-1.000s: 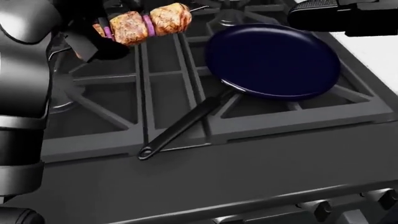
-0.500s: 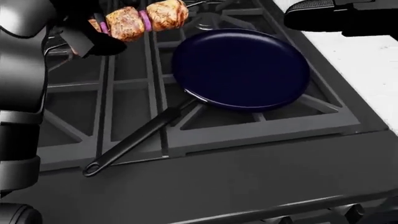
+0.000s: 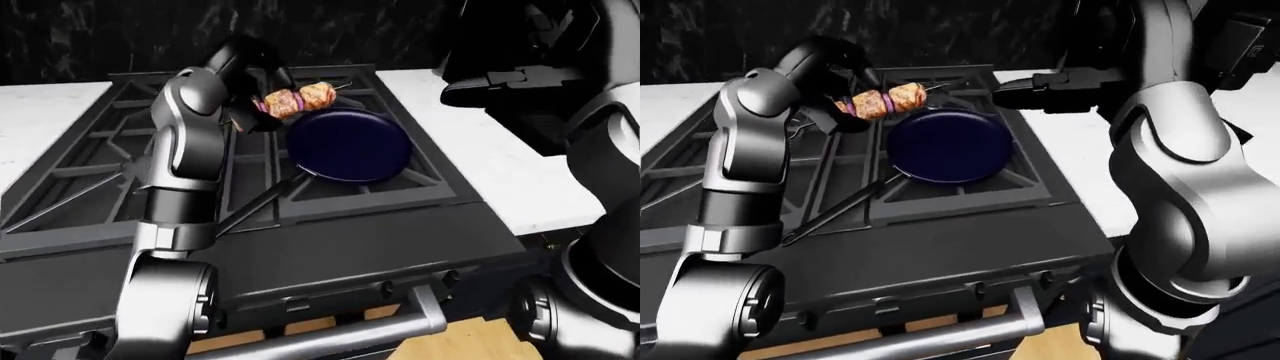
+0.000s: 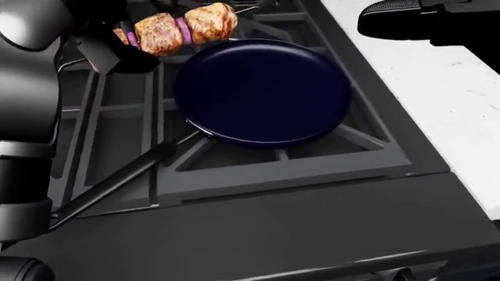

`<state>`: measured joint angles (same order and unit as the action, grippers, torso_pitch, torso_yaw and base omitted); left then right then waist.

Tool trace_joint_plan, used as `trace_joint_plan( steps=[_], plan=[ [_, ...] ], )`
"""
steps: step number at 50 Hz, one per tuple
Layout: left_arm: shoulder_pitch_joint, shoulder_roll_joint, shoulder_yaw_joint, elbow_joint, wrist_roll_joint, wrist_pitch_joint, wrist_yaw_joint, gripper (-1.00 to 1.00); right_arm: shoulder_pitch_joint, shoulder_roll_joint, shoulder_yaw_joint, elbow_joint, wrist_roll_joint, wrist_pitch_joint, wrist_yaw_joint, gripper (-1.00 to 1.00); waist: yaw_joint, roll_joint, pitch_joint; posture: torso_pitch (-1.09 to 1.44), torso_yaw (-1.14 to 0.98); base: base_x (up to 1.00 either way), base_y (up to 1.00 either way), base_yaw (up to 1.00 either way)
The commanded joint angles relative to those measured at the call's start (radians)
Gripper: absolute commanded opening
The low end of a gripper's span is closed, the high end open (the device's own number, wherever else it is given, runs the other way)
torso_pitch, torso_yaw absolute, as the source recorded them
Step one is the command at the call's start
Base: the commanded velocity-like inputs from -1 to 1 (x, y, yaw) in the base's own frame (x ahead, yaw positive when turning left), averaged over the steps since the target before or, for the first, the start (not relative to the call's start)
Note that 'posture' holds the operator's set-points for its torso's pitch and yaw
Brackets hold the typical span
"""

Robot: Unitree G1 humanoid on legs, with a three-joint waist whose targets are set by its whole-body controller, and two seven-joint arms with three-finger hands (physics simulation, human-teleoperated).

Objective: Pick the skewer from the plate and place it in the pan.

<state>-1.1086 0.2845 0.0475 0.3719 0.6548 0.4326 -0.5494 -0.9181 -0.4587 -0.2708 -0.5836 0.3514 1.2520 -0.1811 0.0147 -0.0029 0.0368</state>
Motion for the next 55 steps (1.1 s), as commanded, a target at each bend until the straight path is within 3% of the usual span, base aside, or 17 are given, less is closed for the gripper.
trace_joint_plan(
  steps=[1, 3, 5, 6, 8, 15, 19, 20, 22, 28, 32, 33, 34, 41, 45, 48, 55],
  plan=[
    [-0.044, 0.002, 0.003, -0.040, -0.004, -0.027, 0.015, -1.00, -0.027, -0.015, -0.016, -0.013, -0.010, -0.026, -0.007, 1.00, -0.006, 0.006, -0.023, 0.00, 0.00, 0.00, -0.20, 0.00],
    [-0.043, 0.002, 0.003, -0.041, -0.004, -0.027, 0.015, -1.00, -0.023, -0.015, -0.016, -0.012, -0.011, -0.030, -0.006, 1.00, -0.002, -0.029, -0.024, 0.00, 0.00, 0.00, -0.20, 0.00],
    [-0.043, 0.002, 0.003, -0.042, -0.004, -0.027, 0.014, -1.00, -0.025, -0.014, -0.016, -0.013, -0.010, -0.027, -0.007, 1.00, 0.000, -0.107, -0.039, 0.00, 0.00, 0.00, -0.21, 0.00],
    [-0.043, 0.003, 0.003, -0.039, -0.005, -0.029, 0.014, -1.00, -0.023, -0.014, -0.016, -0.013, -0.010, -0.029, -0.007, 1.00, -0.003, -0.065, -0.028, 0.00, 0.00, 0.00, -0.22, 0.00],
    [-0.047, 0.005, 0.004, -0.035, -0.006, -0.030, 0.015, -1.00, -0.021, -0.013, -0.015, -0.011, -0.010, -0.032, -0.007, 1.00, -0.002, -0.071, -0.025, 0.00, 0.00, 0.00, -0.20, 0.00],
    [-0.053, 0.003, 0.002, -0.031, -0.005, -0.031, 0.017, -1.00, -0.024, -0.013, -0.015, -0.010, -0.009, -0.031, -0.007, 1.00, 0.005, -0.008, -0.014, 0.00, 0.00, 0.00, -0.20, 0.00],
    [-0.051, 0.003, 0.002, -0.033, -0.005, -0.031, 0.017, -1.00, -0.024, -0.014, -0.015, -0.012, -0.009, -0.029, -0.008, 1.00, -0.001, 0.063, -0.027, 0.00, 0.00, 0.00, -0.20, 0.00],
    [-0.051, 0.003, 0.002, -0.034, -0.005, -0.030, 0.016, -1.00, -0.023, -0.013, -0.015, -0.012, -0.009, -0.030, -0.008, 1.00, 0.000, 0.044, -0.024, 0.00, 0.00, 0.00, -0.20, 0.00],
    [-0.049, 0.004, 0.003, -0.037, -0.005, -0.029, 0.015, -1.00, -0.019, -0.012, -0.012, -0.011, -0.010, -0.034, -0.007, 1.00, -0.004, 0.051, -0.026, 0.00, 0.00, 0.00, -0.20, 0.00],
    [-0.041, 0.003, 0.003, -0.040, -0.005, -0.031, 0.019, -1.00, -0.023, -0.014, -0.016, -0.014, -0.009, -0.029, -0.005, 1.00, -0.006, 0.012, -0.024, 0.00, 0.00, 0.00, -0.21, 0.00],
    [-0.039, -0.001, 0.003, -0.040, -0.007, -0.031, 0.020, -1.00, -0.021, -0.014, -0.017, -0.014, -0.008, -0.031, -0.007, 1.00, 0.002, -0.083, -0.034, 0.00, 0.00, 0.00, -0.21, 0.00],
    [-0.040, 0.000, 0.003, -0.037, -0.008, -0.032, 0.021, -1.00, -0.017, -0.014, -0.014, -0.011, -0.010, -0.038, -0.006, 1.00, 0.010, -0.091, -0.045, 0.00, 0.00, 0.00, -0.21, 0.00],
    [-0.041, 0.000, 0.003, -0.036, -0.009, -0.033, 0.021, -1.00, -0.016, -0.013, -0.013, -0.010, -0.011, -0.040, -0.006, 1.00, -0.001, -0.074, -0.025, 0.00, 0.00, 0.00, -0.20, 0.00],
    [-0.033, 0.004, 0.005, -0.050, -0.010, -0.026, 0.017, -1.00, -0.015, -0.008, -0.005, -0.009, -0.017, -0.045, -0.007, 1.00, 0.000, -0.055, 0.012, 0.00, 0.00, 0.00, -0.05, 0.00],
    [-0.033, 0.006, 0.005, -0.053, -0.010, -0.025, 0.016, -1.00, -0.015, -0.008, -0.008, -0.011, -0.020, -0.044, -0.006, 1.00, -0.007, -0.034, 0.012, 0.00, 0.00, 0.00, 0.00, 0.00],
    [-0.045, 0.009, 0.006, -0.031, -0.012, -0.033, 0.021, -1.00, -0.015, -0.008, -0.010, -0.011, -0.020, -0.044, -0.005, 1.00, -0.018, 0.013, -0.005, 0.00, 0.00, 0.00, 0.00, 0.00],
    [-0.066, 0.018, 0.006, 0.016, -0.016, -0.055, 0.027, -1.00, -0.013, -0.007, -0.012, -0.007, -0.021, -0.051, -0.006, 1.00, -0.008, -0.022, -0.011, 0.00, 0.00, 0.00, 0.00, 0.00]
  ],
)
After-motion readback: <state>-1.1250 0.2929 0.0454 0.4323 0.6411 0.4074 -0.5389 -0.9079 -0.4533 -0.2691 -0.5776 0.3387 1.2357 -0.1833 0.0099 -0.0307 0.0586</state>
